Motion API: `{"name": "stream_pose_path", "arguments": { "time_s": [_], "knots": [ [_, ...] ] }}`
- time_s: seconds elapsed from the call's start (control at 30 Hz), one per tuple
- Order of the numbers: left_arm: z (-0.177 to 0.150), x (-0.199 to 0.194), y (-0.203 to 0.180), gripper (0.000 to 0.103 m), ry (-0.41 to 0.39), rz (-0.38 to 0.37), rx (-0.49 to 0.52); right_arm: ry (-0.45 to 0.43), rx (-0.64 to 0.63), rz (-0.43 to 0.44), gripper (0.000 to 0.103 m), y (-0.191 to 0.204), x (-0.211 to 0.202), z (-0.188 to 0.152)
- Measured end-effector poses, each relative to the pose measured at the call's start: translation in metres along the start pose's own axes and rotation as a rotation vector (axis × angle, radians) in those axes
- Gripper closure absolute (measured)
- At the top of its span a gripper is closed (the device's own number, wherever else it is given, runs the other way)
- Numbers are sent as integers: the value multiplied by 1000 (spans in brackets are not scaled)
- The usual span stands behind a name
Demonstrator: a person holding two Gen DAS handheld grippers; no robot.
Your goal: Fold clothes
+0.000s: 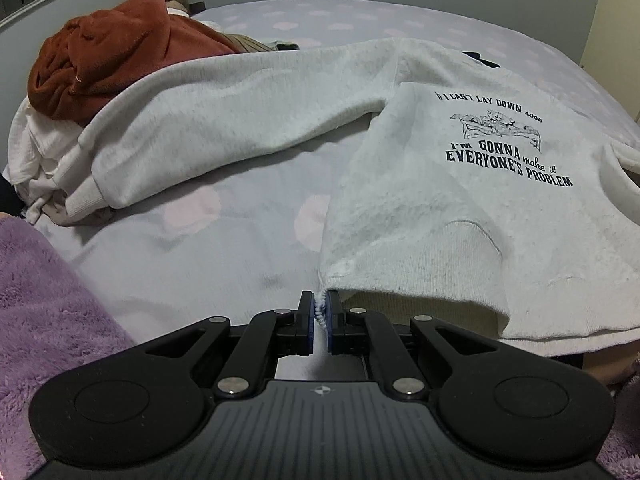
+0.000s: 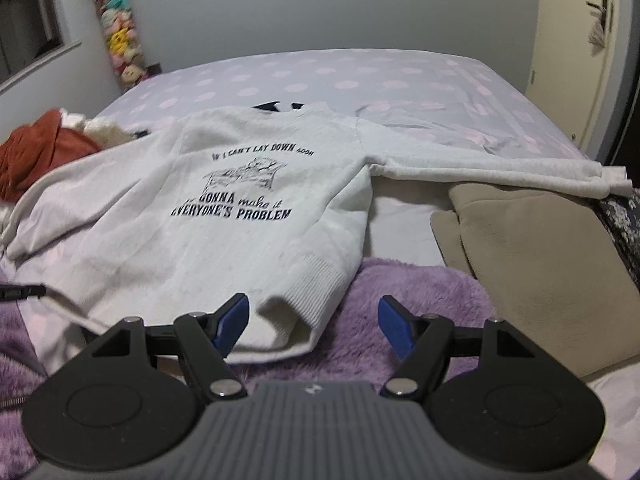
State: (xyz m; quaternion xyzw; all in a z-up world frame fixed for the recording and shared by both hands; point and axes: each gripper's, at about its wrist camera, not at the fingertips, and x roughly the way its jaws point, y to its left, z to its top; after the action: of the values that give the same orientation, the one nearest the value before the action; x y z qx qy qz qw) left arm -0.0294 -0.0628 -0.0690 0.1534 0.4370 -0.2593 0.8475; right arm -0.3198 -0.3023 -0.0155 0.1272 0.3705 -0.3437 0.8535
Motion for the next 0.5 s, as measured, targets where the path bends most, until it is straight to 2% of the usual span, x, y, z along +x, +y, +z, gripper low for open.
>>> {"name": "stream_pose_path", "arguments": {
  "time_s": [0.17,0.23,0.27,0.33,0.5],
  "knots": [
    [1,3,1,99,5,-3,0,19,-121,-44,34,15,-2,-4],
    [1,3,0,99,7,-4,2,27,-170,-62,42,21,-3,-6],
    [1,3,0,99,8,-6,9,30,-194,-71,43,24,-3,-7],
    [0,3,-3,99,14,-13,39,29,-238,-104,49,27,-1,-8],
    [-4,1,-18,95,11,-14,187,31,-342,-170,52,32,6,-9]
  ]
}}
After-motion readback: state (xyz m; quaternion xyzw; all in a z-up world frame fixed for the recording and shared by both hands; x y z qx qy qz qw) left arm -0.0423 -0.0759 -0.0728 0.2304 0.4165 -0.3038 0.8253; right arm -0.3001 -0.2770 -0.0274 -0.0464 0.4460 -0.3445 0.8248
